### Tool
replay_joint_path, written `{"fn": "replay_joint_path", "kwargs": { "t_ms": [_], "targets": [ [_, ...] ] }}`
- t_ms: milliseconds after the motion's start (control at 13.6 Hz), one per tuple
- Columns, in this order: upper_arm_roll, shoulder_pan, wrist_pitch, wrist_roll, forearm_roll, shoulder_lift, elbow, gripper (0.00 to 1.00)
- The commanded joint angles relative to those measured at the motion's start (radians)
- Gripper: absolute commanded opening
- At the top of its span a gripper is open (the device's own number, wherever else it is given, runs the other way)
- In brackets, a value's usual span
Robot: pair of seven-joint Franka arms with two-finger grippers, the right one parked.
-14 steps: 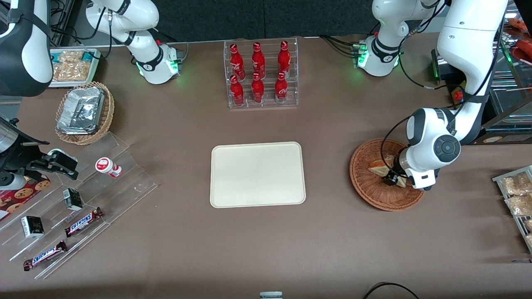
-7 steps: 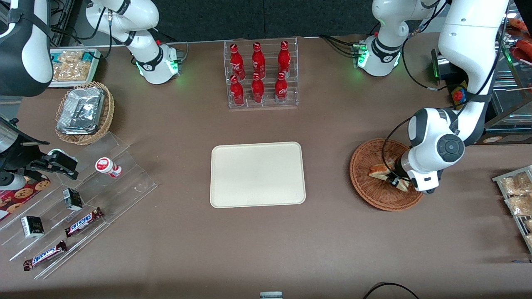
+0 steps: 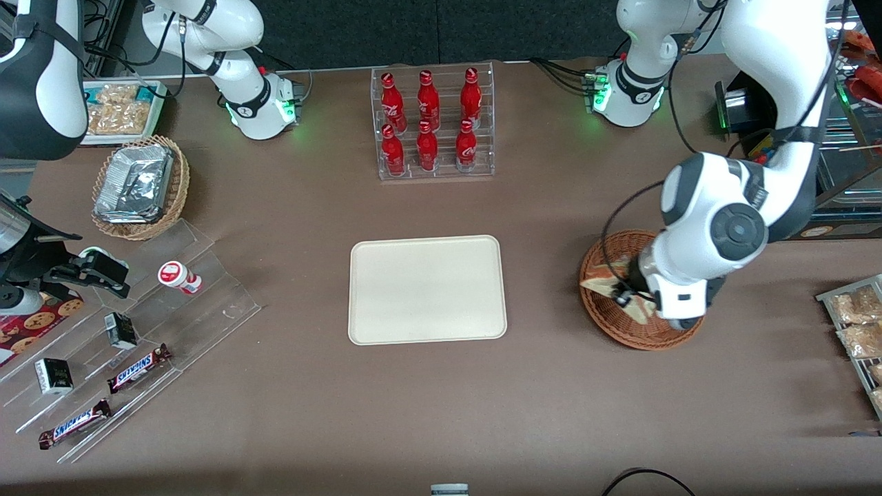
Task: Place sandwich from basket to tray
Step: 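Lift the sandwich out of the basket with the left gripper, then carry the sandwich over the cream tray and lower it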
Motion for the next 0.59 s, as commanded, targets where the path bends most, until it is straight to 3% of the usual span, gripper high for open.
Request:
{"fn": "replay_joint_path", "kwargs": {
  "t_ms": [0, 221, 368, 515],
  "targets": [
    [-0.092, -0.008, -0.022, 0.027, -0.003, 0.013, 0.076, 0.09],
    [-0.131, -0.121, -0.024, 0.027, 0.031, 0.078, 0.177, 0.12],
    [-0.134, -0.231, -0.030, 0.034, 0.176, 0.134, 0.240, 0.12],
    [-0.132, -0.320, -0.050, 0.101, 0.230, 0.206, 0.315, 0.12]
  ]
}}
